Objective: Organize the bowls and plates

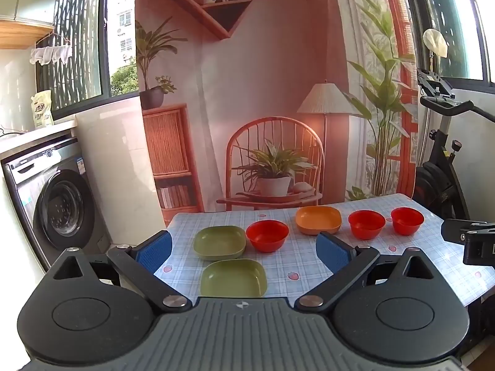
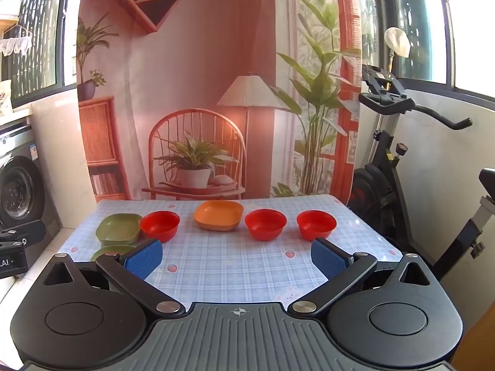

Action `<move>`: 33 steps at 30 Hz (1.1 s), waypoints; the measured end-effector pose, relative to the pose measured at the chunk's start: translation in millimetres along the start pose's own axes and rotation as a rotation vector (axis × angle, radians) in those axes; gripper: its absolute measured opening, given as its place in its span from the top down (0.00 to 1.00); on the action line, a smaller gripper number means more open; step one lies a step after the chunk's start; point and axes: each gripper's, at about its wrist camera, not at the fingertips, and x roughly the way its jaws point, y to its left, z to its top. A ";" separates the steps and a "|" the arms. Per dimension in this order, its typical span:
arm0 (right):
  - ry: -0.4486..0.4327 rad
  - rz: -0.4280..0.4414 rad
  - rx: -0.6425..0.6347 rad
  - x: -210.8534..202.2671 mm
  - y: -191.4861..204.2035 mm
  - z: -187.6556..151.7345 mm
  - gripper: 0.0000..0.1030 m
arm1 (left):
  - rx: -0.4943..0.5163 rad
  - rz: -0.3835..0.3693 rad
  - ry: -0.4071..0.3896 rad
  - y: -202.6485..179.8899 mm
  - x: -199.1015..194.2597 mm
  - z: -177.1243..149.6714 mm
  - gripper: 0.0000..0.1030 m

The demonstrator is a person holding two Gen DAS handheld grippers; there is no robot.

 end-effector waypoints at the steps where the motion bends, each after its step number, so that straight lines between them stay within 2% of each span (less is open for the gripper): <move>1: -0.001 0.000 -0.001 0.0 -0.2 0.1 0.01 | 0.000 -0.002 0.001 0.1 0.0 0.0 0.02; 33: -0.011 -0.001 -0.012 -4.9 -0.5 7.4 0.01 | -0.002 0.000 -0.001 -0.3 -2.5 3.3 0.02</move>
